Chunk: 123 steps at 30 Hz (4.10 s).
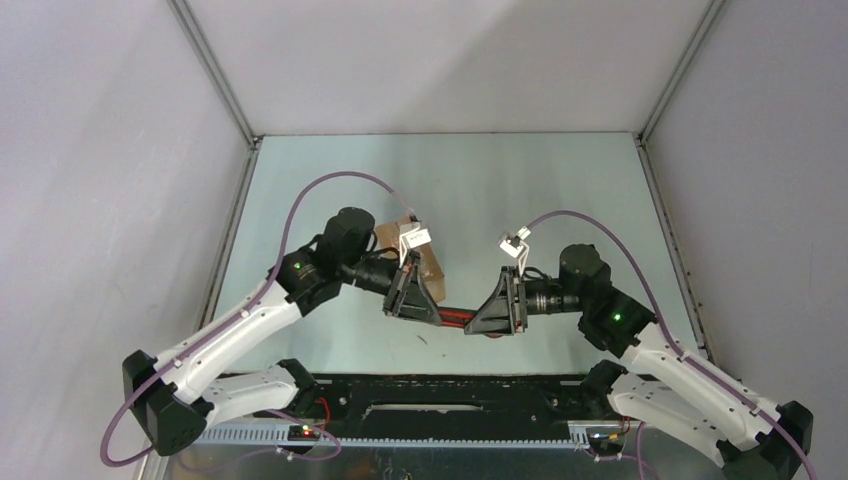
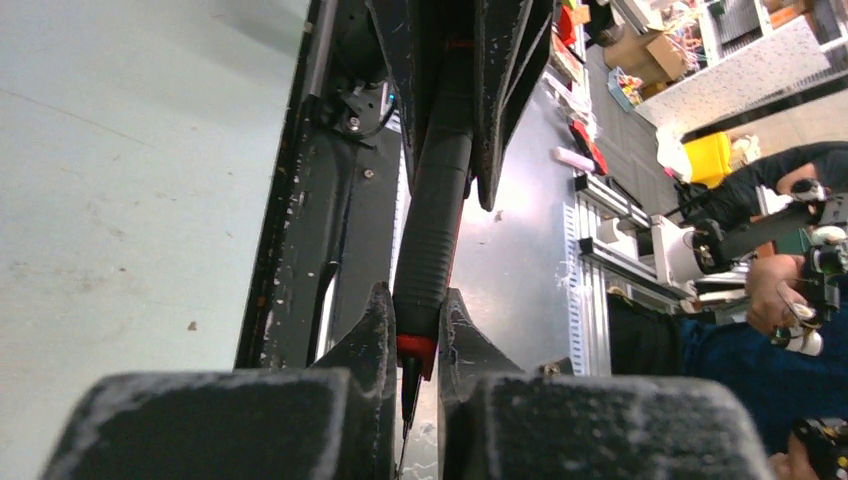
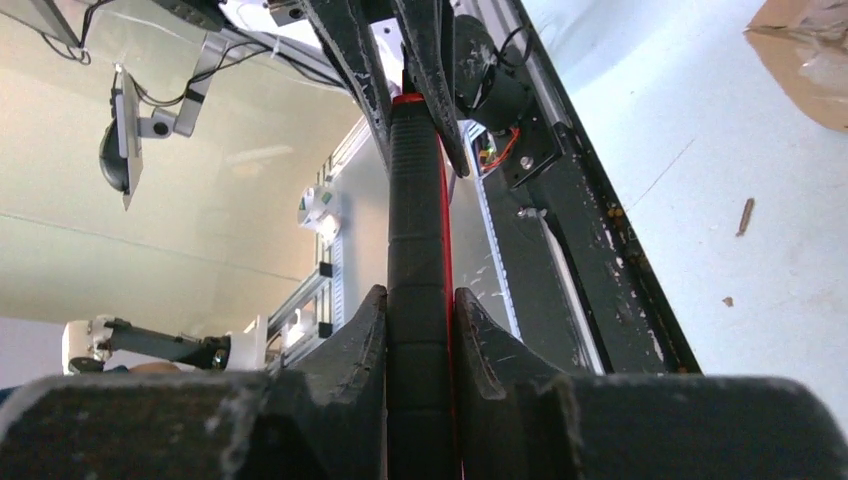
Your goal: Unpack the express box
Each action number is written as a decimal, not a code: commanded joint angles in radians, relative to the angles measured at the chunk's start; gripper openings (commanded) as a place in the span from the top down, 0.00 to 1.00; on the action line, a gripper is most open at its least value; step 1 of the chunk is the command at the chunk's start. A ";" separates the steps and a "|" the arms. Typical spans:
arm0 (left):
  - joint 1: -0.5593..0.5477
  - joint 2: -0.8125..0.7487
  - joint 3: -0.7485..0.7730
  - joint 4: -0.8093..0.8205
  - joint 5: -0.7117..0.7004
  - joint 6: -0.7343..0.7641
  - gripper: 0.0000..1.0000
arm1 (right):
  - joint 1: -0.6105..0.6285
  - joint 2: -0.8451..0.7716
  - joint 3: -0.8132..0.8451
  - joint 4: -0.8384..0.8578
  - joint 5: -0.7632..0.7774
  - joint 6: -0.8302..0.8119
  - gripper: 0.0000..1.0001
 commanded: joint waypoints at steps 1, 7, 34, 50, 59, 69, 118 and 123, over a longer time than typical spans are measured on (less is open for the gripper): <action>0.037 0.003 0.006 0.096 -0.194 -0.027 0.62 | -0.024 0.015 0.002 -0.002 0.083 0.085 1.00; 0.134 0.032 0.044 0.010 -0.460 -0.116 0.00 | -0.068 0.012 -0.014 -0.107 0.142 0.083 1.00; 0.463 0.789 0.663 -0.408 -1.083 -0.390 0.16 | -0.007 -0.003 -0.342 0.287 0.501 0.530 1.00; 0.385 0.521 0.190 -0.270 -1.059 -0.536 0.29 | -0.134 0.058 -0.307 0.302 0.430 0.451 1.00; 0.418 0.426 0.206 -0.341 -1.179 -0.474 0.01 | -0.141 -0.003 -0.290 0.212 0.446 0.427 1.00; 0.407 0.188 0.190 -0.497 -1.391 -0.571 0.00 | -0.131 -0.053 -0.285 0.155 0.462 0.422 1.00; 0.108 0.405 0.274 -0.544 -1.143 -1.017 0.40 | -0.012 -0.060 -0.300 0.216 0.568 0.454 1.00; 0.111 0.406 0.299 -0.557 -1.141 -1.004 0.53 | -0.008 -0.063 -0.303 0.224 0.567 0.458 1.00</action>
